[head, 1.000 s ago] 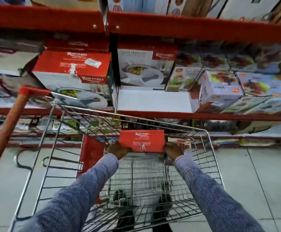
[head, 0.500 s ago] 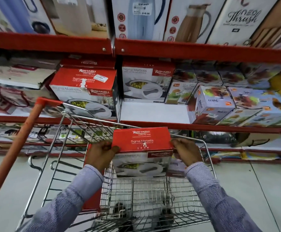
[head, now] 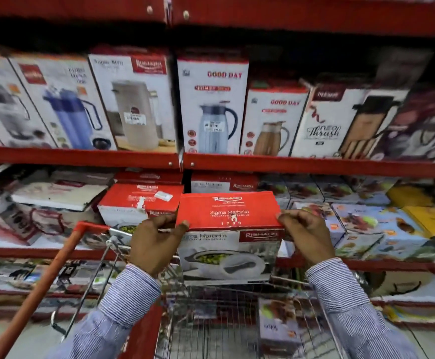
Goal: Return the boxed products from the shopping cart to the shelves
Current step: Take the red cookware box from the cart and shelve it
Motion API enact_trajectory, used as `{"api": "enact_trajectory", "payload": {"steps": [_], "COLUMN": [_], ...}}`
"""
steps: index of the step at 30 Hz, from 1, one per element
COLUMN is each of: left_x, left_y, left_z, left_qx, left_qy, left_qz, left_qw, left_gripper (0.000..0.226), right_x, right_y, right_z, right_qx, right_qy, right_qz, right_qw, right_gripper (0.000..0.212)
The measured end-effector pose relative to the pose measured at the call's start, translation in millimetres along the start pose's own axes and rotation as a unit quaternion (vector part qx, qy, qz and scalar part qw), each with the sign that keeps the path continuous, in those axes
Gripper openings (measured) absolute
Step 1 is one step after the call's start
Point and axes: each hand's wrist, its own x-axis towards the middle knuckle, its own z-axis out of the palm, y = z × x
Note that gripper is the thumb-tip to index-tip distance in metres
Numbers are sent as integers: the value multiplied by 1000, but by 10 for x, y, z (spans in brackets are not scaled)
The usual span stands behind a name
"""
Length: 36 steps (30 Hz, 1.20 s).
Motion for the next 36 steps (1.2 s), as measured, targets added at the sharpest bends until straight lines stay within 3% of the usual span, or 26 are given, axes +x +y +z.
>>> {"api": "enact_trajectory", "payload": {"steps": [9, 22, 25, 31, 36], "left_x": [280, 518, 562, 547, 586], "left_y": [61, -176, -153, -41, -17], "left_z": [296, 610, 643, 748, 818], "left_qx": [10, 70, 75, 233, 363], "left_qy": [3, -46, -60, -55, -78], "left_qz": [-14, -56, -68, -19, -24], "left_qw": [1000, 995, 993, 971, 928], "left_gripper": [38, 41, 51, 54, 87], "right_x": [390, 716, 748, 775, 755], "right_y": [279, 665, 620, 554, 544], "right_z": [195, 574, 586, 588, 545], "right_qx": [11, -44, -44, -50, -46], "right_qy": [-22, -79, -98, -126, -179], "right_qz": [24, 79, 76, 68, 63], "right_qw": [999, 993, 991, 988, 981], "right_gripper": [23, 31, 32, 35, 41]}}
